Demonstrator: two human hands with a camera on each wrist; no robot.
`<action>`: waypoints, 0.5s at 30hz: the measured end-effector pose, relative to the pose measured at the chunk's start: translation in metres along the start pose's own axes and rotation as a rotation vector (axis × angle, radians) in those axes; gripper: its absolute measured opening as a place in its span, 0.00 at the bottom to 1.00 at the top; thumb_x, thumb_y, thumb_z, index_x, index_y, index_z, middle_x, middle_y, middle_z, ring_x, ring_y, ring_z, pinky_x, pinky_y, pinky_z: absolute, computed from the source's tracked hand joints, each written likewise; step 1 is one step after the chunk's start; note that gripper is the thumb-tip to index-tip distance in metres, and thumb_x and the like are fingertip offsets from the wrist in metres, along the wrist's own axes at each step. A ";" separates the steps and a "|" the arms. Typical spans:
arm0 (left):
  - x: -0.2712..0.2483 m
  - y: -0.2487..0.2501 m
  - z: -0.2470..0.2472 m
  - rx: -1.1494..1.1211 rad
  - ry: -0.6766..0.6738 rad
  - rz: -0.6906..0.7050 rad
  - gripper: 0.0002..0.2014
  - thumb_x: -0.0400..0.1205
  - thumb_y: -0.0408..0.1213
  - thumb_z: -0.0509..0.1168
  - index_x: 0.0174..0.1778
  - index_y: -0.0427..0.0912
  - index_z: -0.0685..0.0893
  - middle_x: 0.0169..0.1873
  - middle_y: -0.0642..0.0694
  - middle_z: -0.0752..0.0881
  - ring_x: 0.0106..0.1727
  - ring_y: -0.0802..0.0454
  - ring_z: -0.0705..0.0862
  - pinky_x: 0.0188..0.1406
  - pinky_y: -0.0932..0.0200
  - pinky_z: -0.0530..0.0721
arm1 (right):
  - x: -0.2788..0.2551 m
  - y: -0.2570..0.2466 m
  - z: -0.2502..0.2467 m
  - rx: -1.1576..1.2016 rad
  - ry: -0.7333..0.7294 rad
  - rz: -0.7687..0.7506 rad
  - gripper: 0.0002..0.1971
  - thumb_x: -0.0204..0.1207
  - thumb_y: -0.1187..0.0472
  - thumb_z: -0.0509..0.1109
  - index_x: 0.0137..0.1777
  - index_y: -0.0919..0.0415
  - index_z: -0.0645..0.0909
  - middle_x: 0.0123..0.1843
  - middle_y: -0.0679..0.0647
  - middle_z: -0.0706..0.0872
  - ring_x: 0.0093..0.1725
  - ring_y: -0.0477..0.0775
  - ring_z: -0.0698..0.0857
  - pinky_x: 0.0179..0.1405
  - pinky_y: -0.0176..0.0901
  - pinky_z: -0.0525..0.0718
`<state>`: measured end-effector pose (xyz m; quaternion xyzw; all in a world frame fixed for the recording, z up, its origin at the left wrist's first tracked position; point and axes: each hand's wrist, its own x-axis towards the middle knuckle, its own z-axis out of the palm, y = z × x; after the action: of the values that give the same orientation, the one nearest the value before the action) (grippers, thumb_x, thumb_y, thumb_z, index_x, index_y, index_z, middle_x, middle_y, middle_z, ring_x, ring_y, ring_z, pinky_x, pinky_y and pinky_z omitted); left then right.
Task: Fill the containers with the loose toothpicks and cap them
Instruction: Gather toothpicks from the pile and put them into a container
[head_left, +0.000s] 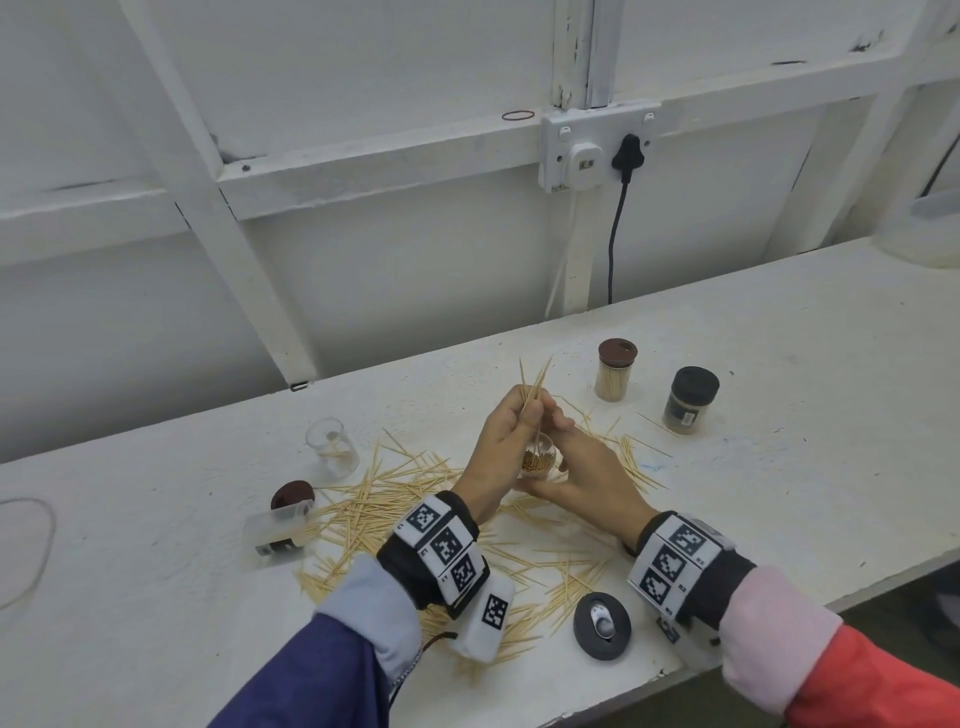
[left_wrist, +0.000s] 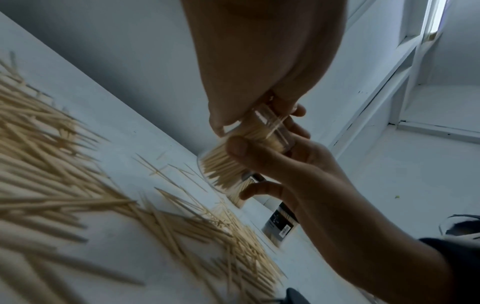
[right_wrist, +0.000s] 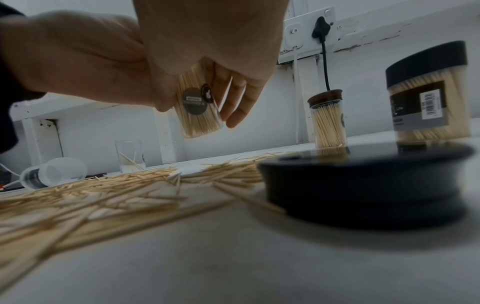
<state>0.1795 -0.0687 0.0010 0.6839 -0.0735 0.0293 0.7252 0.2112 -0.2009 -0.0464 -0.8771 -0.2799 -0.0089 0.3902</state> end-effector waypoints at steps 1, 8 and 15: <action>-0.001 -0.001 0.000 0.013 -0.003 0.001 0.09 0.90 0.38 0.53 0.52 0.40 0.78 0.42 0.51 0.86 0.50 0.53 0.83 0.50 0.57 0.80 | 0.000 0.000 -0.001 0.012 0.008 -0.008 0.39 0.69 0.44 0.77 0.79 0.48 0.67 0.67 0.40 0.80 0.62 0.40 0.79 0.55 0.37 0.79; -0.006 -0.005 -0.002 0.028 -0.027 0.002 0.09 0.90 0.36 0.54 0.54 0.39 0.79 0.51 0.45 0.89 0.53 0.52 0.83 0.53 0.57 0.83 | 0.000 0.003 0.002 0.000 0.057 -0.022 0.35 0.68 0.43 0.78 0.75 0.49 0.73 0.64 0.42 0.83 0.52 0.37 0.79 0.43 0.24 0.71; -0.004 -0.003 -0.002 -0.013 0.010 0.001 0.08 0.89 0.35 0.57 0.57 0.43 0.82 0.42 0.49 0.84 0.44 0.58 0.81 0.43 0.61 0.83 | 0.001 0.006 0.005 -0.017 0.065 -0.019 0.36 0.69 0.42 0.78 0.74 0.48 0.70 0.52 0.40 0.82 0.43 0.32 0.76 0.39 0.30 0.72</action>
<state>0.1760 -0.0667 -0.0026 0.6791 -0.0703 0.0326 0.7300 0.2136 -0.1999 -0.0539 -0.8770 -0.2752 -0.0437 0.3915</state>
